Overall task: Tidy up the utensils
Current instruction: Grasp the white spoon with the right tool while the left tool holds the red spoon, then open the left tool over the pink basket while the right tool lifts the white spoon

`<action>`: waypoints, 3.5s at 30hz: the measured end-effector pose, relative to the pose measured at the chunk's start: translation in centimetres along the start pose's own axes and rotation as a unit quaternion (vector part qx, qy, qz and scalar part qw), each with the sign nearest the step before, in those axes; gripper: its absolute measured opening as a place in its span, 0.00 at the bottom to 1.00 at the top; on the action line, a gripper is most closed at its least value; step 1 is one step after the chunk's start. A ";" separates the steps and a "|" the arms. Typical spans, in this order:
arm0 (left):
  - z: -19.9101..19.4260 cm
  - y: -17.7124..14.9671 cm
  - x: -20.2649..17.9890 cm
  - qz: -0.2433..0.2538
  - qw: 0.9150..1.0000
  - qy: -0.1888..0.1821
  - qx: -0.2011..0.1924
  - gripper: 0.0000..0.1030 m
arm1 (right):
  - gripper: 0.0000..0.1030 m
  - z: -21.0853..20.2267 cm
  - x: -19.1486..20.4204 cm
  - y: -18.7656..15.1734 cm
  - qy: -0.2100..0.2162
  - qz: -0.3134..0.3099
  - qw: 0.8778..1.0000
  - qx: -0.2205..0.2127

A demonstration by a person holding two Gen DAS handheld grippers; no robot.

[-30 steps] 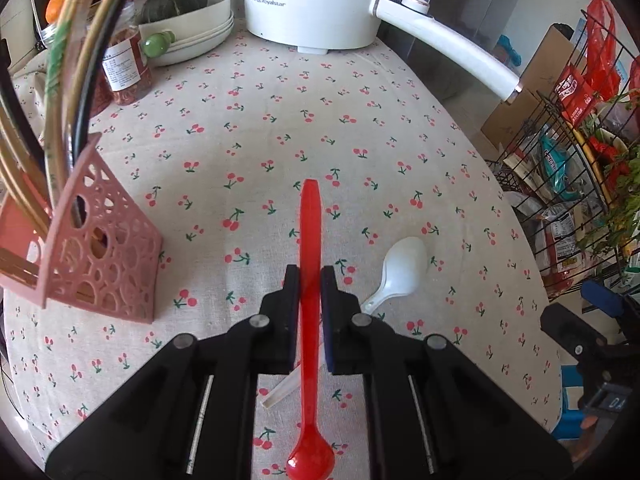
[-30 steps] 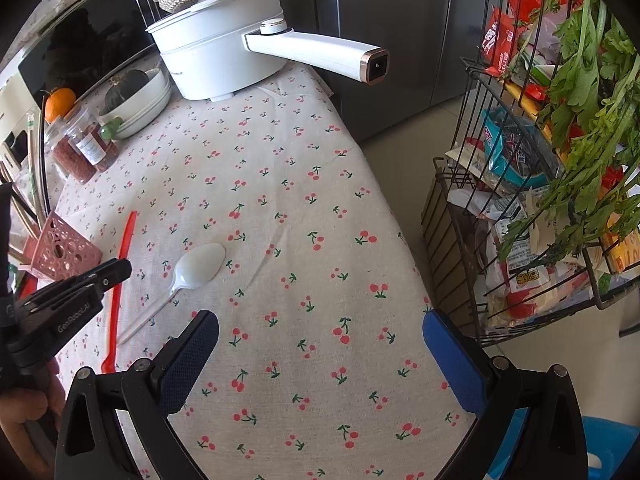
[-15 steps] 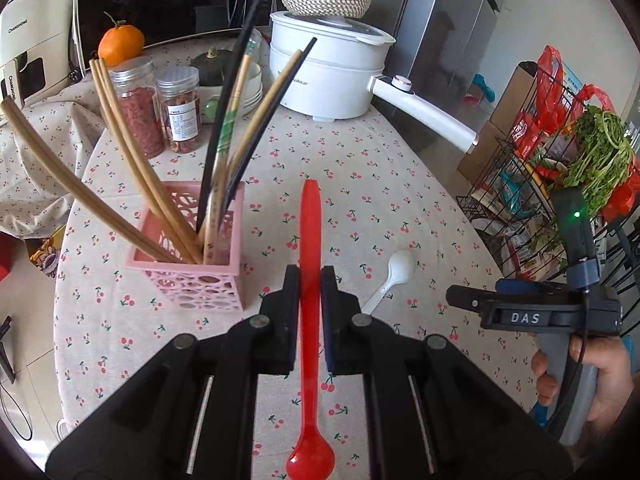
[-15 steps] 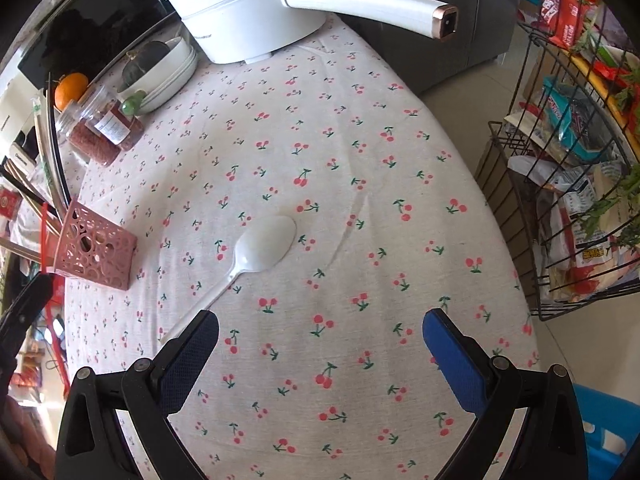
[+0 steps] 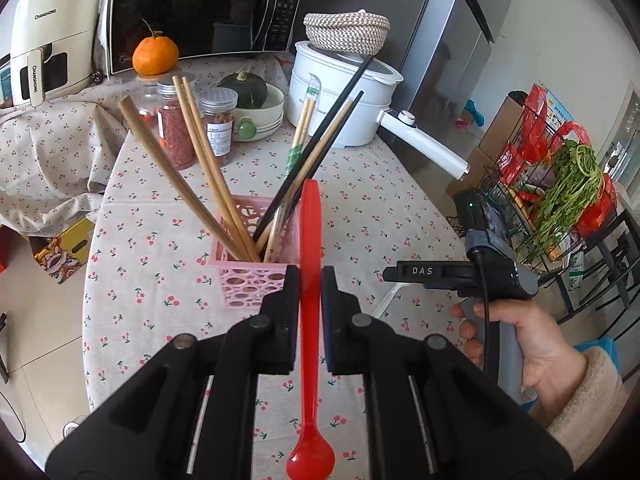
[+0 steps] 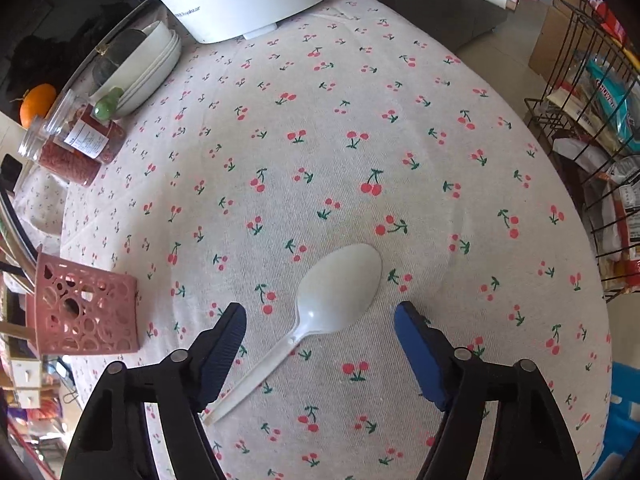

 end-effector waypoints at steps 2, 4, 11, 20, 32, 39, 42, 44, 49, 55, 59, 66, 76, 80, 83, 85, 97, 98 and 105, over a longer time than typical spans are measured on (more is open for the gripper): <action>-0.4 0.1 0.6 -0.006 1.000 -0.003 -0.004 0.11 | 0.54 0.1 0.5 0.3 -0.029 -0.002 1.000 -0.007; -0.7 0.3 1.1 -0.011 1.000 -0.004 -0.006 0.11 | 0.43 0.2 1.1 0.5 -0.062 -0.008 0.998 -0.010; -1.7 0.6 2.7 -0.022 1.000 -0.004 -0.017 0.11 | 0.33 0.1 1.7 0.6 -0.041 -0.023 0.999 -0.027; -3.3 1.9 2.7 -0.032 0.996 -0.017 -0.076 0.11 | 0.07 -2.5 1.1 0.4 0.043 -0.025 0.997 -0.059; -2.8 2.0 2.0 -0.032 0.995 -0.018 -0.088 0.11 | 0.59 -2.7 3.0 0.1 0.061 -0.116 0.990 -0.055; -3.0 1.8 2.4 -0.035 0.996 -0.015 -0.085 0.11 | 0.58 0.7 7.8 -0.2 -0.035 -0.229 0.972 -0.043; -3.3 1.8 2.5 -0.038 0.995 -0.016 -0.091 0.11 | 0.37 1.8 7.3 0.2 -0.033 -0.214 0.975 -0.045; -3.7 2.1 2.7 -0.041 0.994 -0.020 -0.102 0.11 | 0.36 1.6 7.0 0.5 -0.028 -0.204 0.977 -0.058; -4.2 3.2 2.3 -0.037 0.987 -0.018 -0.157 0.11 | 0.35 -1.1 5.7 0.7 0.019 -0.151 0.984 -0.097; -3.4 4.8 0.6 -0.012 0.960 0.006 -0.279 0.11 | 0.35 -6.2 4.5 0.8 0.082 -0.106 0.977 -0.163; -1.6 5.6 0.8 -0.050 0.948 0.042 -0.313 0.11 | 0.35 -8.2 4.1 0.6 0.104 -0.105 0.971 -0.186; 1.0 5.9 0.6 -0.076 0.932 0.090 -0.342 0.11 | 0.35 -9.8 2.7 1.0 0.138 -0.082 0.964 -0.210; 3.1 5.1 0.3 -0.067 0.938 0.108 -0.321 0.14 | 0.35 -10.4 1.7 1.1 0.158 -0.063 0.959 -0.225; 1.8 5.1 0.4 -0.087 0.949 0.085 -0.291 0.28 | 0.35 -11.3 2.2 1.1 0.168 -0.061 0.955 -0.237; 0.8 4.8 0.4 -0.097 0.960 0.070 -0.252 0.33 | 0.35 -12.3 2.8 1.1 0.186 -0.059 0.949 -0.249; 0.2 4.5 0.6 -0.101 0.968 0.061 -0.222 0.36 | 0.35 -13.2 3.1 1.0 0.204 -0.055 0.942 -0.261; -3.8 2.1 5.5 -0.101 0.989 0.052 -0.091 0.49 | 0.35 -16.4 6.3 0.8 0.352 0.061 0.872 -0.335; -4.0 2.0 6.1 -0.103 0.990 0.053 -0.083 0.49 | 0.35 -16.4 6.8 0.9 0.353 0.069 0.867 -0.345; -4.6 1.1 9.0 -0.102 0.993 0.048 -0.031 0.49 | 0.35 -14.3 9.3 1.5 0.357 0.139 0.834 -0.398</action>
Point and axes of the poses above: each gripper's, at about its wrist camera, not at the fingertips, and z roughly the way its jaws point, x to its left, y to its top, the point moved 3 cm from there along z, roughly the way its jaws point, and after that the axes turned 8 degrees about -z, right-handed, at the moved point
